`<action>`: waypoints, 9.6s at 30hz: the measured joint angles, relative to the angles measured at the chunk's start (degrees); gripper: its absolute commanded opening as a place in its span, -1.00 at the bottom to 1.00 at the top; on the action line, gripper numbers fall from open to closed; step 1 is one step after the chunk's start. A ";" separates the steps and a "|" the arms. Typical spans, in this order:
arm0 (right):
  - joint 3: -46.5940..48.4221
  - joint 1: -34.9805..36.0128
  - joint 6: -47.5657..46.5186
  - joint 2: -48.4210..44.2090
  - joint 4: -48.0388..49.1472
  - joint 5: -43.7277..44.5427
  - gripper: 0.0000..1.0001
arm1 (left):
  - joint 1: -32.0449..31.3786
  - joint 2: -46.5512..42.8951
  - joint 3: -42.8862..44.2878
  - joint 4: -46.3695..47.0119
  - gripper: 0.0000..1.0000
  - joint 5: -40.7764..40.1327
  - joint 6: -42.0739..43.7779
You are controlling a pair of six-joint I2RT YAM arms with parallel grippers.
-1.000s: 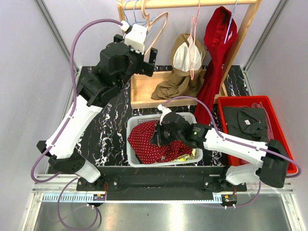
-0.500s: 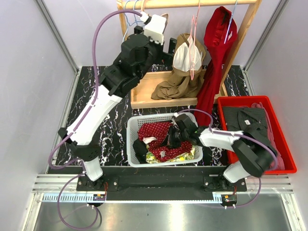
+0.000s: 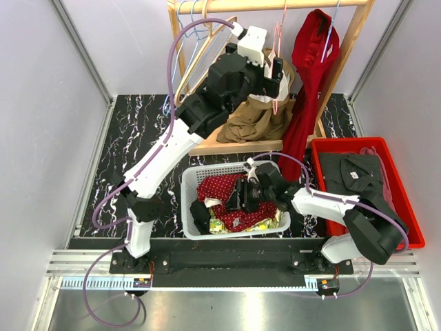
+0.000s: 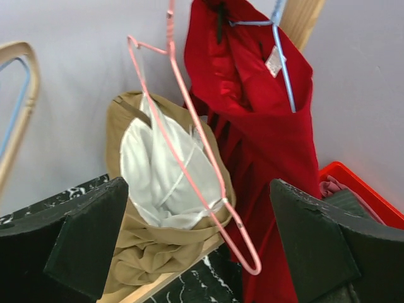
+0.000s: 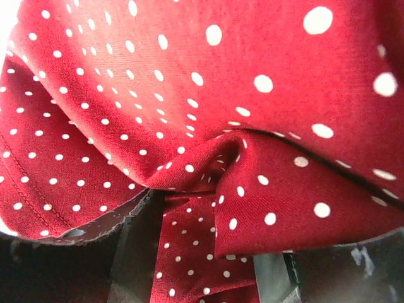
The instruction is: Remove the skirt from the hanger
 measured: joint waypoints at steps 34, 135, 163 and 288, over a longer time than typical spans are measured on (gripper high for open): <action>-6.47 0.00 -2.91 -27.87 -2.45 1.92 0.04 | 2.10 10.01 0.13 5.92 -1.00 -1.27 3.04; 32.33 -0.02 -44.92 -38.14 -24.33 33.75 0.72 | 3.13 -48.74 -25.66 -21.73 -1.00 33.53 19.80; 29.90 -0.02 -39.34 -36.04 -20.02 29.90 -0.46 | 6.93 -52.57 -30.34 -19.85 -1.00 36.44 17.99; 78.73 17.20 -51.82 -4.24 -38.82 43.52 -1.00 | 11.08 -54.93 -40.28 -24.41 -1.00 22.38 18.05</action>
